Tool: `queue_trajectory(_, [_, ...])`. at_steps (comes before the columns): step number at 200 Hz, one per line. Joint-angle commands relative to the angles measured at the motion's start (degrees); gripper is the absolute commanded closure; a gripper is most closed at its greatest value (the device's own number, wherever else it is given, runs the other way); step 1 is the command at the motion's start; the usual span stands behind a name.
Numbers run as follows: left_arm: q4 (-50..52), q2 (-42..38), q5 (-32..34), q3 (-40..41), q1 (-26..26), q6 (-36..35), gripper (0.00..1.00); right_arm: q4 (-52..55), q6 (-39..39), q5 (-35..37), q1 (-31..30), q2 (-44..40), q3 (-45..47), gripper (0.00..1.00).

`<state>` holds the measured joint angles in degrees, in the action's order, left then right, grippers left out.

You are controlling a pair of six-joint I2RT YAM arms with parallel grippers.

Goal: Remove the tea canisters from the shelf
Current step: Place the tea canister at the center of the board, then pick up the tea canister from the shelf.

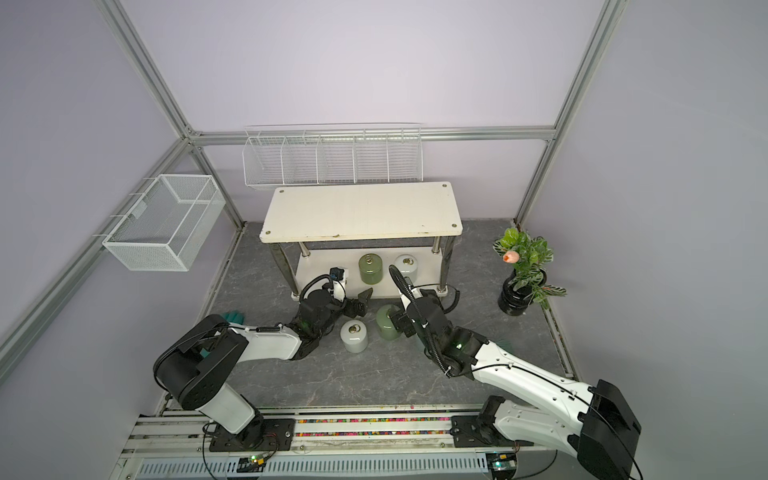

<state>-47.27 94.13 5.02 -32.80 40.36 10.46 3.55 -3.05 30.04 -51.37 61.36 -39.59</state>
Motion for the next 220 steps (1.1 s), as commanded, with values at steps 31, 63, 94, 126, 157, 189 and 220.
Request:
queue_trajectory(31, [-3.5, 4.7, -4.6, -3.6, -1.5, -1.6, 0.00, 0.7, -0.9, -2.1, 0.7, 2.9, -0.9, 0.11])
queue_trajectory(63, [-5.8, 7.9, -5.0, -4.9, -1.8, -2.4, 0.00, 1.0, -0.8, -2.5, 0.8, 4.7, -2.1, 0.11])
queue_trajectory(94, [-7.6, 10.4, -5.9, -6.4, -2.1, -2.9, 0.00, 0.6, -0.8, -2.3, 0.8, 4.7, -2.4, 0.11])
queue_trajectory(126, [-7.6, 11.8, -6.1, -8.2, -2.2, -3.5, 0.00, 1.4, -0.5, -2.3, 0.8, 5.5, -3.1, 0.11])
queue_trajectory(157, [-7.7, 12.9, -6.2, -9.2, -2.2, -3.9, 0.00, 1.4, -0.2, -2.2, 1.0, 5.9, -3.3, 0.11])
queue_trajectory(189, [-9.2, 15.0, -6.4, -10.3, -2.2, -3.7, 0.00, 1.3, -0.2, -2.4, 1.1, 5.8, -3.3, 0.11])
queue_trajectory(220, [-10.9, 17.2, -6.2, -10.8, -2.3, -2.6, 0.00, 1.5, -0.4, -2.4, 1.2, 6.3, -3.4, 0.11])
